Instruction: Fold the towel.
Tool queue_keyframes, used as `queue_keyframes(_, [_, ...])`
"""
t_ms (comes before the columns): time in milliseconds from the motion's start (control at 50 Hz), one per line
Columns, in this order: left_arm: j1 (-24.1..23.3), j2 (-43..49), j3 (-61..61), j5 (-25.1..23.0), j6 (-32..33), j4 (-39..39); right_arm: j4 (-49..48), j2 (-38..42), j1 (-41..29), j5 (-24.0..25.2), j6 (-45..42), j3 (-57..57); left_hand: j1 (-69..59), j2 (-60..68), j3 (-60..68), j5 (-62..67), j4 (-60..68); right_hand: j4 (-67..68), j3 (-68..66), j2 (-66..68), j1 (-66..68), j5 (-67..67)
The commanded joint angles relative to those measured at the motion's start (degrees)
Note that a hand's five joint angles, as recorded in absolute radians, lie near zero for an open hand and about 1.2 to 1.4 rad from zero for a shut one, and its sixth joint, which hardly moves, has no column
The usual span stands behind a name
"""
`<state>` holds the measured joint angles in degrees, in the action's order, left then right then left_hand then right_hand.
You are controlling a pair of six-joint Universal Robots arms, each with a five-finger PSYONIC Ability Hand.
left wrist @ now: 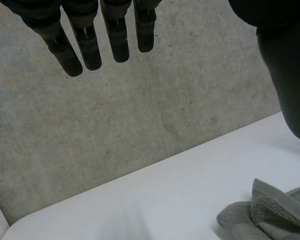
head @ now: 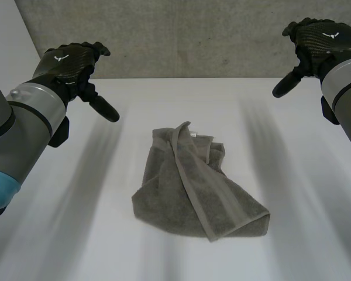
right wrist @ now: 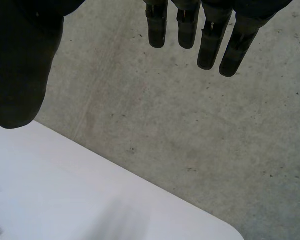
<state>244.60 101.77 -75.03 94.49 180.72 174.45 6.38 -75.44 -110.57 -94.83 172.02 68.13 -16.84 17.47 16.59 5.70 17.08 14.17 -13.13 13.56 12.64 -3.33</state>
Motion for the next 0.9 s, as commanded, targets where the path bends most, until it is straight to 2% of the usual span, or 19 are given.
queue_keyframes(20, [0.0, -0.08, -0.2, -0.27, 0.16, 0.36, -0.14, -0.06, -0.44, -0.27, -0.01, -0.1, 2.92, -3.55, -2.67, -1.79, -3.16, -4.17, 3.13, -3.56, -2.64, 3.33])
queue_keyframes(200, [0.0, 0.97, -0.9, -0.97, 0.95, 5.28, 0.47, 0.2, -1.05, 1.31, -1.06, -0.1, 1.58, -2.21, -1.32, -0.44, -1.81, -4.17, 3.13, -3.56, -2.64, 3.33])
queue_keyframes(240, [0.0, 1.41, -1.43, -1.85, 1.04, 6.34, 0.91, 0.56, -1.14, 2.46, -2.21, -0.02, 0.57, -1.2, -0.32, 0.57, -0.81, -4.17, 3.13, -3.56, -2.64, 3.33])
queue_keyframes(280, [0.26, 3.95, -1.87, -4.48, 1.65, 6.51, 3.18, 2.22, -2.36, 6.39, -5.36, 0.77, -0.27, -0.36, 0.52, 1.4, 0.03, -4.17, 3.13, -3.56, -2.64, 3.33])
queue_keyframes(300, [0.26, 3.96, -1.87, -4.49, 1.66, 6.51, 3.2, 2.23, -2.37, 6.41, -5.38, 0.77, -0.27, -0.36, 0.53, 1.41, 0.04, -4.17, 3.13, -3.56, -2.64, 3.33])
queue_keyframes(340, [0.61, 6.67, -2.48, -6.07, 3.75, 6.16, 6.09, 6.86, -6.39, 11.14, -7.65, 0.95, -1.78, 1.15, 2.03, 2.91, 1.54, -4.17, 3.13, -3.56, -2.64, 3.33])
queue_keyframes(440, [0.18, 8.09, -7.56, -6.25, 7.1, 5.72, 7.51, 13.02, -12.2, 14.23, -7.93, 1.83, -1.95, 1.32, 2.21, 3.09, 1.72, -4.17, 3.13, -3.56, -2.64, 3.33])
queue_keyframes(520, [0.0, 8.62, -12.68, -6.34, 9.48, 7.48, 5.48, 17.17, -14.5, 14.32, -7.84, 2.27, -2.12, 1.49, 2.38, 3.26, 1.89, -4.17, 3.13, -3.56, -2.64, 3.33])
queue_keyframes(560, [0.0, 9.23, -14.53, -6.34, 10.89, 8.53, 1.46, 21.72, -17.03, 13.97, -7.92, 1.65, -2.12, 1.49, 2.38, 3.26, 1.89, -4.17, 3.13, -3.56, -2.64, 3.33])
queue_keyframes(640, [-0.44, 9.23, -19.8, -6.6, 14.4, 12.14, -1.81, 24.73, -18.63, 13.71, -7.92, 1.21, -2.12, 1.49, 2.38, 3.26, 1.89, -1.4, 0.35, -0.79, 0.14, 0.55])
queue_keyframes(680, [-0.44, 9.06, -20.94, -6.6, 14.75, 12.84, -3.47, 27.44, -19.15, 13.01, -8.1, 0.6, -2.12, 1.49, 2.38, 3.26, 1.89, 10.13, -11.18, 10.74, 11.67, -10.98])
queue_keyframes(700, [-0.53, 9.06, -22.07, -6.6, 14.75, 13.71, -3.48, 27.45, -19.16, 13.0, -8.1, 0.6, -2.12, 1.49, 2.38, 3.26, 1.89, 10.21, -11.25, 10.82, 11.74, -11.05])
queue_keyframes(720, [-0.53, 8.97, -22.87, -6.69, 14.75, 14.42, -3.39, 28.32, -19.24, 12.31, -8.01, -0.27, -2.12, 1.49, 2.38, 3.26, 1.89, 26.36, -27.41, 26.97, 27.9, -27.21])
queue_keyframes(740, [-0.53, 8.97, -22.88, -6.69, 14.75, 14.42, -3.39, 28.33, -19.24, 12.3, -8.01, -0.28, -2.12, 1.49, 2.38, 3.26, 1.89, 26.52, -27.57, 27.13, 28.06, -27.37])
queue_keyframes(780, [-0.79, 8.8, -24.1, -6.77, 14.84, 15.21, -3.22, 27.98, -18.72, 9.59, -7.84, -1.42, -2.12, 1.49, 2.38, 3.26, 1.89, 61.52, -62.56, 62.13, 63.05, -62.36])
queue_keyframes(820, [-1.23, 8.8, -24.37, -7.04, 14.84, 15.21, -3.65, 26.85, -18.54, 8.1, -7.66, -1.42, -1.96, 1.33, 2.21, 3.09, 1.72, 65.79, -66.83, 66.39, 67.32, -66.63])
queue_keyframes(900, [-2.81, 8.71, -24.46, -8.09, 14.84, 15.21, -6.82, 20.68, -17.49, 5.01, -5.38, -0.54, -1.79, 1.16, 2.04, 2.92, 1.55, 65.83, -66.87, 66.44, 67.36, -66.67])
